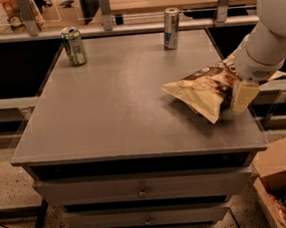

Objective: Move brown chip bag near redbull can

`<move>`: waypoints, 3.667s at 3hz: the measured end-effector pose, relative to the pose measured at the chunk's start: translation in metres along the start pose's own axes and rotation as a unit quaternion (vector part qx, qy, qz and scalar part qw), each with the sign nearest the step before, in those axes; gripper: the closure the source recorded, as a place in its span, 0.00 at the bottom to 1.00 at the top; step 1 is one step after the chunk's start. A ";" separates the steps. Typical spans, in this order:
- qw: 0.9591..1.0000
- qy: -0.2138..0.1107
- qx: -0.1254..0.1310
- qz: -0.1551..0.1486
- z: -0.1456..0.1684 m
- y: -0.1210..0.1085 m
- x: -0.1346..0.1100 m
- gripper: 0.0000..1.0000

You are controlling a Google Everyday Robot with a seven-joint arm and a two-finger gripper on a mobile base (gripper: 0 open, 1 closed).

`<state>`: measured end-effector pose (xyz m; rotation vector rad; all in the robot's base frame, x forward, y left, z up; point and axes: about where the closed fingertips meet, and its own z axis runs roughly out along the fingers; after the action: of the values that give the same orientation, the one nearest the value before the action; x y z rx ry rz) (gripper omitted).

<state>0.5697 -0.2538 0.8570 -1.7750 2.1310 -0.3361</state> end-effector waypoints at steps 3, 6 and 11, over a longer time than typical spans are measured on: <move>0.998 -0.054 -0.043 0.011 0.007 0.020 0.014 0.88; 0.999 -0.039 -0.013 -0.009 0.007 -0.013 -0.006 1.00; 0.989 -0.013 0.149 -0.002 0.020 -0.128 -0.050 1.00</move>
Offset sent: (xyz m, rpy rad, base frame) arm -0.0340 -0.0202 -0.0164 0.2379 0.1177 0.0568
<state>0.7013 -0.2279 0.8952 -1.6033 1.9412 -0.5945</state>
